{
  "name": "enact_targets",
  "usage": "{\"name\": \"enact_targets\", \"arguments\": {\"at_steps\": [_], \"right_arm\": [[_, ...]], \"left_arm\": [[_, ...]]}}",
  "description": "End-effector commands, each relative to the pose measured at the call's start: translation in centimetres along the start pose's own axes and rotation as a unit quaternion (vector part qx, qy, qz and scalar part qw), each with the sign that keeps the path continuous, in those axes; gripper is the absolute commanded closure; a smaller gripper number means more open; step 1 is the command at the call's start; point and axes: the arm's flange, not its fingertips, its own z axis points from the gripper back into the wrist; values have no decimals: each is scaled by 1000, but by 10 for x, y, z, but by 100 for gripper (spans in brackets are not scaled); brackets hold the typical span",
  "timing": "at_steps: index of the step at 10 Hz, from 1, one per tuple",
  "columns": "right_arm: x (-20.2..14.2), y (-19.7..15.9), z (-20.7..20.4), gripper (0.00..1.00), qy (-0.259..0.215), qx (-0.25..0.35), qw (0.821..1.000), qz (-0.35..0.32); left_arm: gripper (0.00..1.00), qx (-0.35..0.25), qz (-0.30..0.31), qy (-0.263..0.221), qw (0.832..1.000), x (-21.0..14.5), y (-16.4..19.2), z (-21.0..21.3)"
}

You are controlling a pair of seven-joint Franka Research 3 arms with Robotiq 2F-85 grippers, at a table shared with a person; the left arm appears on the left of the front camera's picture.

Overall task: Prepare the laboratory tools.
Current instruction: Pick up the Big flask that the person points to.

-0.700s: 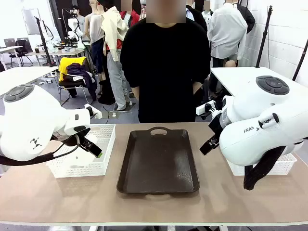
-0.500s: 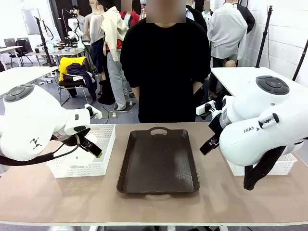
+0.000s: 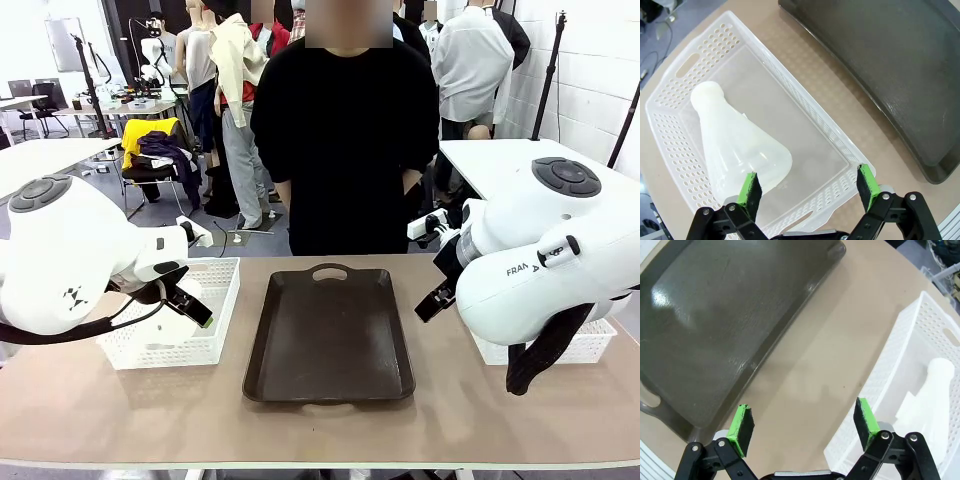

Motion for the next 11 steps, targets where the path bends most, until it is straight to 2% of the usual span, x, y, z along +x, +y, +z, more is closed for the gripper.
{"name": "enact_targets", "arguments": {"at_steps": [1, 7, 9, 10, 11], "right_arm": [[0, 0, 0, 0, 0, 0, 1000, 0], [0, 0, 0, 0, 0, 0, 1000, 0], [9, -8, 42, 0, -16, 13, 1000, -14], [18, -9, 60, 0, -25, 25, 999, 1], [25, -14, 74, 0, -34, 36, 999, 5]], "left_arm": [[0, 0, 2, 0, 1000, 0, 1, 0], [0, 0, 0, 0, 1000, 0, 0, 0], [0, 19, 3, -29, 999, 20, 8, 37], [0, 3, 25, -46, 999, 25, 20, 59], [0, -7, 48, -35, 998, 24, 30, 72]]}}
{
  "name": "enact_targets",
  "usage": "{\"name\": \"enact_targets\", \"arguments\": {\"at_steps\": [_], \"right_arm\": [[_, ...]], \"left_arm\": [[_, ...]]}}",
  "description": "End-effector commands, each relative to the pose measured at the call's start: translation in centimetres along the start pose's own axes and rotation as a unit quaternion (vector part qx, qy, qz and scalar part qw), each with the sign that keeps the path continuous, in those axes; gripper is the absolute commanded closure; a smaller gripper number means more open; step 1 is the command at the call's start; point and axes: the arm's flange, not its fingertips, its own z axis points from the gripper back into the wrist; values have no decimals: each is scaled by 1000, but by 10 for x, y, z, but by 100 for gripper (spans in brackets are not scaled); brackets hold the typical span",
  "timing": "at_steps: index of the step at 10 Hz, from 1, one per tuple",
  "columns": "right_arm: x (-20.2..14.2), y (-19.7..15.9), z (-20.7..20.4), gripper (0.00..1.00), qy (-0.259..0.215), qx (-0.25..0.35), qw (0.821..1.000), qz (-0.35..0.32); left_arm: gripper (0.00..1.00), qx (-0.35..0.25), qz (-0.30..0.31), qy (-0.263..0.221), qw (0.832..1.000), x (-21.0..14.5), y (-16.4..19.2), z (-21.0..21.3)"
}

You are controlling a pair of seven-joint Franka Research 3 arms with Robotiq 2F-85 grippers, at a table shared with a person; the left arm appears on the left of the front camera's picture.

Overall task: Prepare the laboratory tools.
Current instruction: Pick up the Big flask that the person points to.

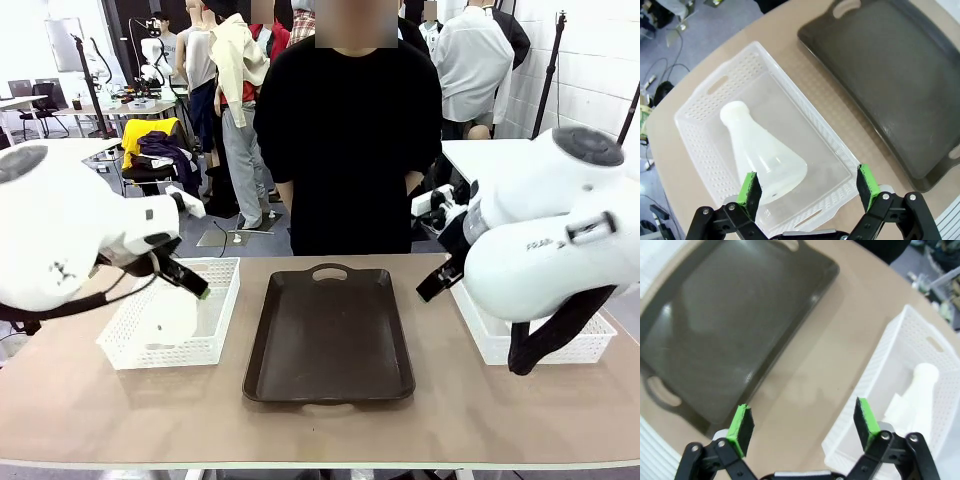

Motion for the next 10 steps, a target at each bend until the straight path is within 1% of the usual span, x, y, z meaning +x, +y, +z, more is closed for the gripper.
{"name": "enact_targets", "arguments": {"at_steps": [1, 3, 4, 5, 6, 8, 10], "right_arm": [[9, -17, 35, 0, -1, 33, 999, 2], [7, -39, 82, 0, 4, 48, 998, -33], [0, -49, 112, 0, -23, 34, 997, -60], [-10, -57, 133, 0, -49, 33, 996, -66], [-22, -66, 147, 0, -56, 30, 995, -79], [-52, -77, 165, 0, -62, 42, 993, -97], [-69, -86, 173, 0, -77, 45, 989, -120]], "left_arm": [[0, -32, 46, 19, 998, -1, 24, 31], [0, -47, 98, 20, 994, -1, 50, 57], [0, -60, 111, 16, 992, 0, 62, 72], [0, -82, 119, 6, 990, 1, 73, 81], [0, -96, 130, 0, 987, 0, 83, 86], [0, -119, 147, 3, 982, -7, 100, 94], [0, -121, 159, 11, 980, -14, 117, 96]]}}
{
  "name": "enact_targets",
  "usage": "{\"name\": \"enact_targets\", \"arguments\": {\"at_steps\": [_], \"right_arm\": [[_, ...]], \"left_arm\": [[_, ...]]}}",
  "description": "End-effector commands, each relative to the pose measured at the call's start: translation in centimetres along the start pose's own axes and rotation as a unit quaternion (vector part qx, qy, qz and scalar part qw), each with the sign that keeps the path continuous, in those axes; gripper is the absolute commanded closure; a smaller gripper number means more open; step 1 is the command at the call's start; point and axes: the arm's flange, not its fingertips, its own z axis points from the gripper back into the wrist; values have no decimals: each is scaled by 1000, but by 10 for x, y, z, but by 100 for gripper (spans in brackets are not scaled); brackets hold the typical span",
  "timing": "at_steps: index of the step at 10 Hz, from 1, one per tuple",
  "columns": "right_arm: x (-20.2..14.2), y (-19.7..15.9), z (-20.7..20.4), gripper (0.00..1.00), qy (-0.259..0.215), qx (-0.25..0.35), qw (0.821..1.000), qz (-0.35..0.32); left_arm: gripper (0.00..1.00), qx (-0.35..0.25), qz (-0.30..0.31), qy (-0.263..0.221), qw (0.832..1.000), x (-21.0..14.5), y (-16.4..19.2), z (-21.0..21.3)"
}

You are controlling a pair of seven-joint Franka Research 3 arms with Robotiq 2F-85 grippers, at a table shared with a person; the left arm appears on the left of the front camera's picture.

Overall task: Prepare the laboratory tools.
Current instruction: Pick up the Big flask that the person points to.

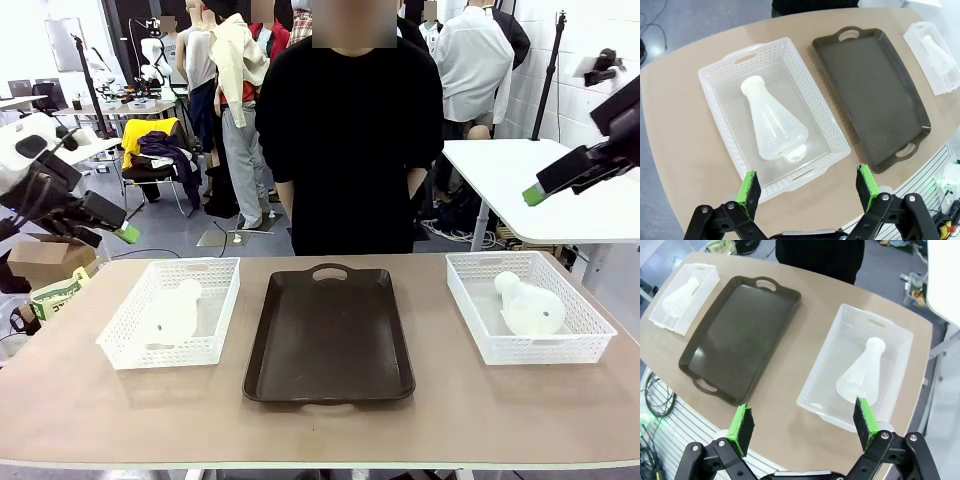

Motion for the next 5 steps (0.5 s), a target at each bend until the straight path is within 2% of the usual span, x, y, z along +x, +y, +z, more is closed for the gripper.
{"name": "enact_targets", "arguments": {"at_steps": [1, 3, 5], "right_arm": [[-45, -1, -6, 0, -20, 25, 999, -10], [-59, -25, -2, 0, -51, 62, 995, -55], [-79, -55, -14, 0, -91, 154, 980, -89]], "left_arm": [[0, -37, 19, 0, 999, 0, 24, 4], [0, -127, 98, -8, 987, -8, 67, 4], [0, -197, 156, -11, 968, -22, 99, -6]]}}
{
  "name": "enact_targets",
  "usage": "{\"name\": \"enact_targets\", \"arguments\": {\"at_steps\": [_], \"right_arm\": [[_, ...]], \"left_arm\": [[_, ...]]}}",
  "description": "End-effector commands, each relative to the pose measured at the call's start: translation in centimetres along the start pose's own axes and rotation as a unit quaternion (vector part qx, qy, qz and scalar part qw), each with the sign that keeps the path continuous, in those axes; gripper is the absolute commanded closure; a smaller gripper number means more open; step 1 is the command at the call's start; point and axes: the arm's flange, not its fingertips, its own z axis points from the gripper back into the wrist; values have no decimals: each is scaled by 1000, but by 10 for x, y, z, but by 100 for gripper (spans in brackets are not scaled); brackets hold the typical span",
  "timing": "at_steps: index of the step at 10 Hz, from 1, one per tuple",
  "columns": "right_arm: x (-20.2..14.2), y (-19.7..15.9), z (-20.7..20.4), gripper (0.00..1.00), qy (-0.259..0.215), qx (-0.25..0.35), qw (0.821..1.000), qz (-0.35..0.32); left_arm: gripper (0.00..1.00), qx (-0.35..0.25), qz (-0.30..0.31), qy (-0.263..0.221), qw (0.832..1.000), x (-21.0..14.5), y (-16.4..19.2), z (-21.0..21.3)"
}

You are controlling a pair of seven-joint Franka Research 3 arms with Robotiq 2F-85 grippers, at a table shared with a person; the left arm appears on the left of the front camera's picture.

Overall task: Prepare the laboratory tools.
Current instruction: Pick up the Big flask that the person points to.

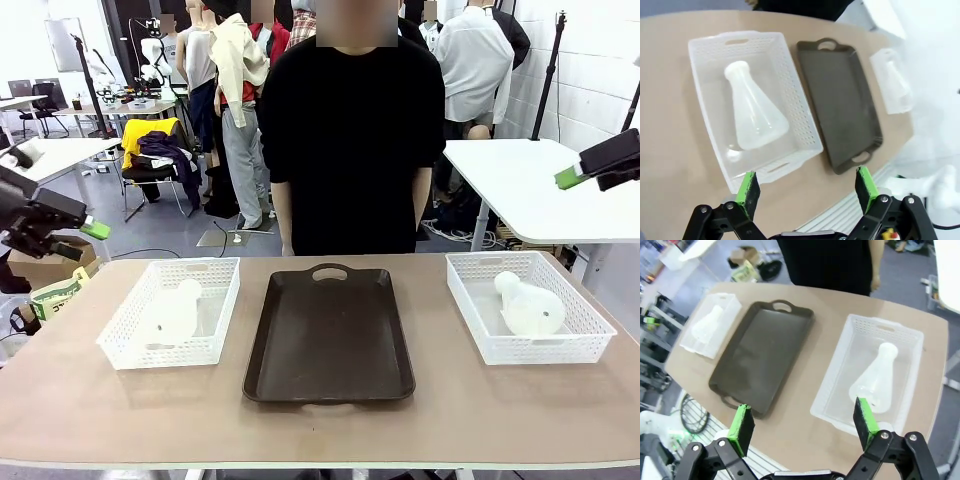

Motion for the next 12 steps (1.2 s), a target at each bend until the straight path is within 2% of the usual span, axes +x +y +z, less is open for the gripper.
{"name": "enact_targets", "arguments": {"at_steps": [1, 3, 5, 7, 10, 12], "right_arm": [[-66, -23, -34, 0, -28, 116, 992, -30], [-76, -56, -68, 0, -37, 207, 975, -70], [-91, -81, -99, 0, -15, 267, 955, -126], [-101, -97, -128, 0, 51, 291, 938, -184], [-100, -106, -145, 0, 163, 302, 905, -251], [-98, -111, -151, 0, 167, 317, 894, -268]], "left_arm": [[0, -85, 54, 0, 995, 9, 32, -7], [0, -174, 86, -11, 981, 5, 54, -19], [0, -222, 115, -5, 968, 1, 72, -28], [0, -231, 128, 7, 964, 0, 82, -36], [0, -249, 145, 26, 957, -4, 91, -44], [0, -276, 151, 33, 949, -4, 96, -48]]}}
